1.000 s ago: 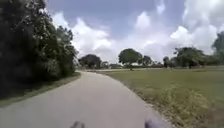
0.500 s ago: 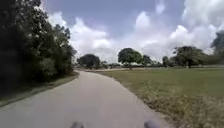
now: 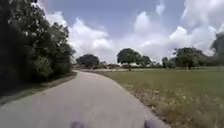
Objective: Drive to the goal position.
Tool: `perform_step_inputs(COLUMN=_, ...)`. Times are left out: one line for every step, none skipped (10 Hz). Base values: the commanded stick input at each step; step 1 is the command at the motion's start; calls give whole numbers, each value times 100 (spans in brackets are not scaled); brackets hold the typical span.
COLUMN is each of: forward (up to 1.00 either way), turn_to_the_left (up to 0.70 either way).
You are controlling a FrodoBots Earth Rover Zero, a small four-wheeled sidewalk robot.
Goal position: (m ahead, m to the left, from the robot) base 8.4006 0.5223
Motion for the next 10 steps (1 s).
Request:
perform_step_inputs(forward=85, turn_to_the_left=0)
perform_step_inputs(forward=85, turn_to_the_left=21)
perform_step_inputs(forward=85, turn_to_the_left=27)
perform_step_inputs(forward=85, turn_to_the_left=15)
perform_step_inputs(forward=85, turn_to_the_left=0)
perform_step_inputs(forward=85, turn_to_the_left=0)
perform_step_inputs(forward=85, turn_to_the_left=0)
perform_step_inputs(forward=85, turn_to_the_left=3)
perform_step_inputs(forward=85, turn_to_the_left=15)
perform_step_inputs(forward=85, turn_to_the_left=33)
